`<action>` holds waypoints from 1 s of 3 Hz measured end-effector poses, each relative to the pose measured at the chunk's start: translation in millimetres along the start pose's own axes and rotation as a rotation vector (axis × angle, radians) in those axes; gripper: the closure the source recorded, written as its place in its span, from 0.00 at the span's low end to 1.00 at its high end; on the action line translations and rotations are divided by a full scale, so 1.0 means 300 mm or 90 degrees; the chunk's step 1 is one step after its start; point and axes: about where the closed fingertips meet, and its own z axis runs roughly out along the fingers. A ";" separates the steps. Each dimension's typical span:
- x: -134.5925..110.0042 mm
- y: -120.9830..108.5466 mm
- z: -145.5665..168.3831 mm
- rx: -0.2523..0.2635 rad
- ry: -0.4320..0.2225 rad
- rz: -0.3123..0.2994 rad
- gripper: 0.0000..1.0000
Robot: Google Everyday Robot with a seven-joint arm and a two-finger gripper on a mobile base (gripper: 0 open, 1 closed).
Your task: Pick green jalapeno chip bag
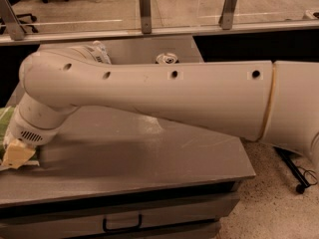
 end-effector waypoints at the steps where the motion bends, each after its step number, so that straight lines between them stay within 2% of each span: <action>1: -0.009 -0.001 -0.010 0.000 0.000 0.000 0.89; 2: -0.018 -0.002 -0.020 0.000 0.000 0.000 1.00; 3: -0.019 -0.003 -0.021 0.000 0.000 0.000 1.00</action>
Offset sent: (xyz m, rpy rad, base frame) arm 0.0369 -0.1289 0.0635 0.4414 0.1044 -0.0333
